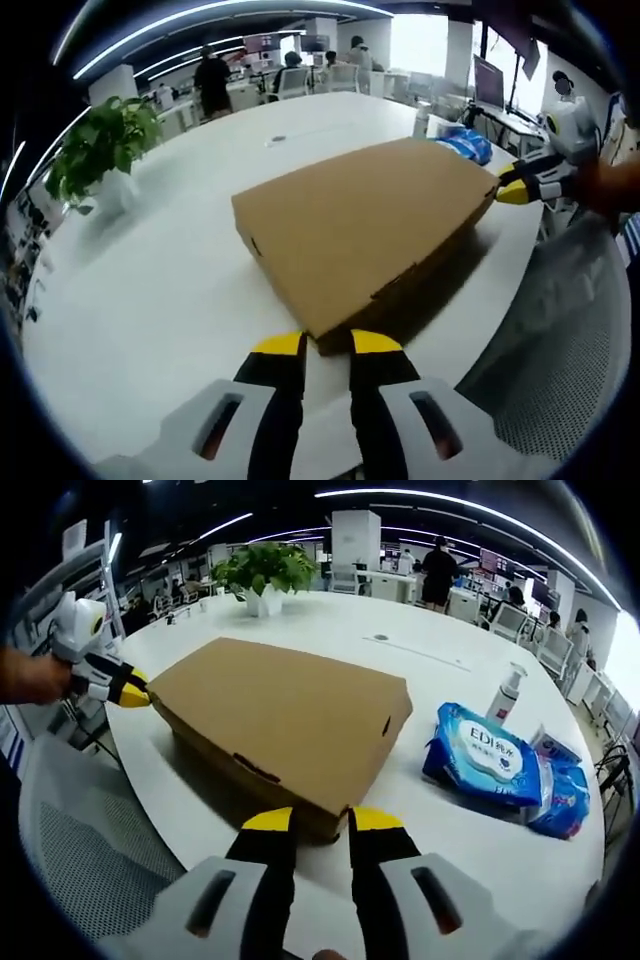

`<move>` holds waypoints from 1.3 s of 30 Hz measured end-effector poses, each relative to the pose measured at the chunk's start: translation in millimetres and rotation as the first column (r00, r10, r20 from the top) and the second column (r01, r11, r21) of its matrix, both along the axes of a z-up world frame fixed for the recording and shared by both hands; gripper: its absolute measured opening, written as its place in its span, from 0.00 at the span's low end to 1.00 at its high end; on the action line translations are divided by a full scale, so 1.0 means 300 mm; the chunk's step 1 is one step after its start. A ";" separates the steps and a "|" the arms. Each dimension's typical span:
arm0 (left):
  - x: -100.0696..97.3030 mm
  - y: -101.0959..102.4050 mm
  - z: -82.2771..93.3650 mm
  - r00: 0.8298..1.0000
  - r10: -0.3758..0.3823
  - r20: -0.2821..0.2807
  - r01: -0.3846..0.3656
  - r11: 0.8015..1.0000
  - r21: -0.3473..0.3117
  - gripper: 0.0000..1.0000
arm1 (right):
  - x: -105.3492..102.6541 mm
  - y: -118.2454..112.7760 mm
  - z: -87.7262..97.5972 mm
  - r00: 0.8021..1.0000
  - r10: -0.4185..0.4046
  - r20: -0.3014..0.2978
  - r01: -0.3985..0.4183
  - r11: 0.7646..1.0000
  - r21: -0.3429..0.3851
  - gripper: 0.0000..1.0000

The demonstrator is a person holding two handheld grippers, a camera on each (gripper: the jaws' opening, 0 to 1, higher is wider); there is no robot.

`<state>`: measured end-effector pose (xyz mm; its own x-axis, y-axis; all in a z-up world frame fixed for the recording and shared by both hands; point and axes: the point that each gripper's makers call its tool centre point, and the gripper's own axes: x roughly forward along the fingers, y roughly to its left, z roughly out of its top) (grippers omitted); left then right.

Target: Operate the shoe box by opening the lid, removing the specified soft item, and placing it in the target area until the item is outside and the box remains undamaged.

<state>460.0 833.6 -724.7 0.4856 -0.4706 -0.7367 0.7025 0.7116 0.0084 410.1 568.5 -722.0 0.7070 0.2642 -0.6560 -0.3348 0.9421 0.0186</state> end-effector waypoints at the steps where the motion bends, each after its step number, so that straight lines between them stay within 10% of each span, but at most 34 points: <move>1: 0.007 -0.004 0.000 1.000 -0.001 0.001 0.001 1.000 -0.001 0.14 | 0.007 -0.005 0.000 1.000 -0.001 0.001 0.001 1.000 0.000 0.18; 39: 0.250 -0.134 -0.001 0.998 -0.048 0.029 0.048 0.999 0.023 0.14 | 0.243 -0.129 -0.006 0.999 -0.004 0.036 0.005 0.999 -0.051 0.17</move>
<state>535.0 793.4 -724.9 0.4844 -0.4774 -0.7331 0.7351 0.6765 0.0452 483.1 529.7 -723.7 0.7314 0.2277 -0.6428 -0.3301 0.9430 -0.0416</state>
